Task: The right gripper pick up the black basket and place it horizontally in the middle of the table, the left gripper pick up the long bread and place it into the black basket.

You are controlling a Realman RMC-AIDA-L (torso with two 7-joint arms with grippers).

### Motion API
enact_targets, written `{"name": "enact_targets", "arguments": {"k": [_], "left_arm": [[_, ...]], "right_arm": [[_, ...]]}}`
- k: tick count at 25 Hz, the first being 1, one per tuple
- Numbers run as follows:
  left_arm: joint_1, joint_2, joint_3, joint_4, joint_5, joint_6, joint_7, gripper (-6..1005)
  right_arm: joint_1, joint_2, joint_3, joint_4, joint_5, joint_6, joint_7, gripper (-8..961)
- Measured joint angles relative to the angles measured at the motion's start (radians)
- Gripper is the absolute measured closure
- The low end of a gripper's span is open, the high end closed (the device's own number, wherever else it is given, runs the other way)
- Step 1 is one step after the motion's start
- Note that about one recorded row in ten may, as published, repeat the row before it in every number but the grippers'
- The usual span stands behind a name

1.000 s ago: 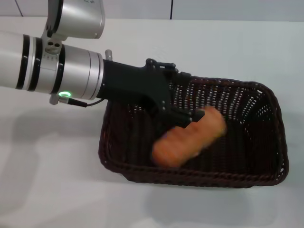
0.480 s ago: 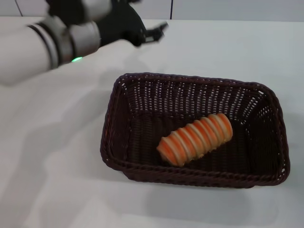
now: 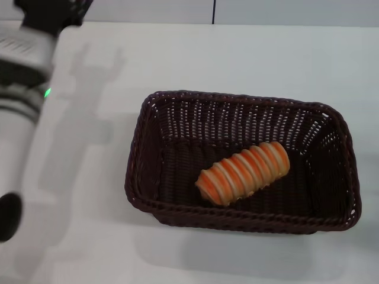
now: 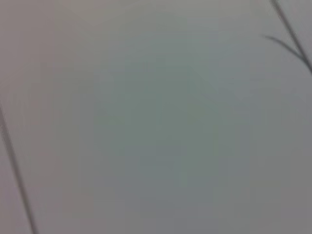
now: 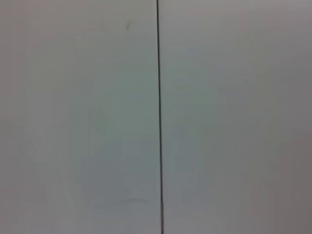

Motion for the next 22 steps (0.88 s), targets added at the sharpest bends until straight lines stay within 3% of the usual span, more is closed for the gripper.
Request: {"name": "enact_targets", "arguments": {"k": [2, 6, 22], "left_arm": [[-0.017, 0.001, -0.034, 0.118, 0.07, 0.055, -0.189, 150], [-0.029, 0.001, -0.057, 0.25, 0.089, 0.1, -0.393, 150], [-0.009, -0.006, -0.068, 0.269, 0.083, 0.145, -0.416, 150]], "right_arm": [[0.005, 0.002, -0.002, 0.027, 0.002, 0.031, 0.001, 122], [0.015, 0.005, -0.016, 0.055, 0.004, 0.059, 0.002, 121], [0.014, 0.008, -0.032, 0.081, 0.006, 0.098, 0.004, 122]]}}
